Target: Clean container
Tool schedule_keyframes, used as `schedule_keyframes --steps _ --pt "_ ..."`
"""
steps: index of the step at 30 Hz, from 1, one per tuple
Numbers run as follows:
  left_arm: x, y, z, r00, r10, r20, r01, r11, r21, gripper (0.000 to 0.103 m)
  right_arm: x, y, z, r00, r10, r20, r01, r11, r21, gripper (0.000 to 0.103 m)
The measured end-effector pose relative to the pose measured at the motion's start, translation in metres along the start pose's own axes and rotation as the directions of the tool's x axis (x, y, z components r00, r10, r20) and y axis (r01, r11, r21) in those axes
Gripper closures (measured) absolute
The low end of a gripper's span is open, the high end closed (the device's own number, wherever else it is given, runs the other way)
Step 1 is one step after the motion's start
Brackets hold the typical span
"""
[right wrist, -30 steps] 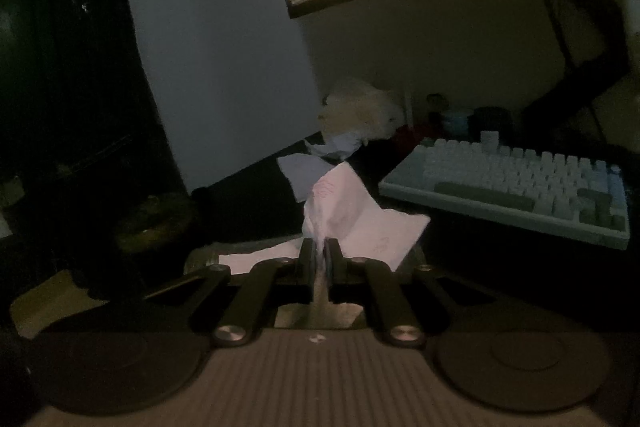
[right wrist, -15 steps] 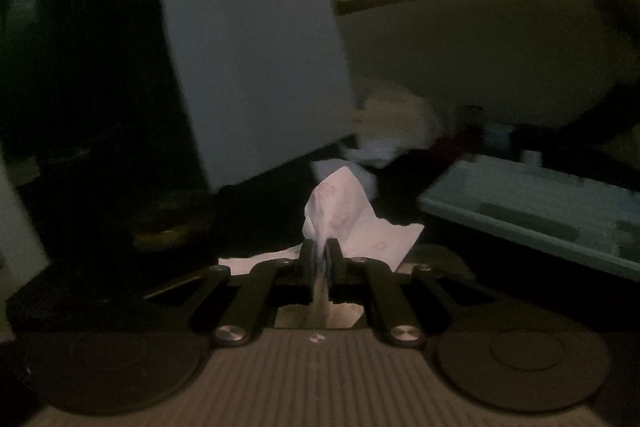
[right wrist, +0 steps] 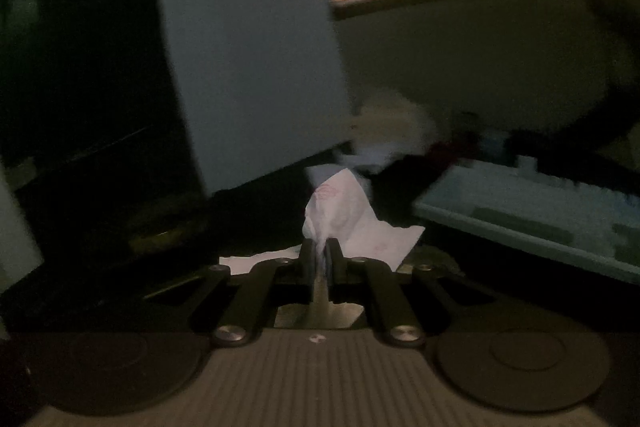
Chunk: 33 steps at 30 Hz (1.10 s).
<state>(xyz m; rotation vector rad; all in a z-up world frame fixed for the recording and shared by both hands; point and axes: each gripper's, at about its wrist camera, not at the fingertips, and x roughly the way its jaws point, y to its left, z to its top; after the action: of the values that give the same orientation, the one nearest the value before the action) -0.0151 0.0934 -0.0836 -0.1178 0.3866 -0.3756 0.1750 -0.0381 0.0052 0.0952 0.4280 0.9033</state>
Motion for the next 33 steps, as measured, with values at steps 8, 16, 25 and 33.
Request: schedule_keyframes --steps 8,16,25,33 --pt "0.001 -0.004 -0.001 1.000 0.002 0.000 -0.002 1.000 0.011 0.049 0.005 -0.021 0.003 0.987 -0.159 0.003 0.158 0.985 0.063 0.095" --pt "0.002 -0.007 -0.002 1.000 0.006 0.000 -0.006 1.000 0.020 0.043 -0.001 -0.008 0.000 1.000 0.002 0.001 -0.002 0.999 0.038 0.095" --pt "0.003 -0.010 -0.001 1.000 0.018 -0.003 -0.018 1.000 -0.007 0.042 0.004 -0.019 0.006 0.996 -0.086 -0.003 0.086 0.989 0.118 0.095" --pt "0.001 -0.010 -0.001 1.000 0.014 -0.006 -0.014 1.000 -0.018 0.042 0.008 -0.013 0.010 0.999 -0.045 -0.019 0.047 0.995 0.089 0.095"
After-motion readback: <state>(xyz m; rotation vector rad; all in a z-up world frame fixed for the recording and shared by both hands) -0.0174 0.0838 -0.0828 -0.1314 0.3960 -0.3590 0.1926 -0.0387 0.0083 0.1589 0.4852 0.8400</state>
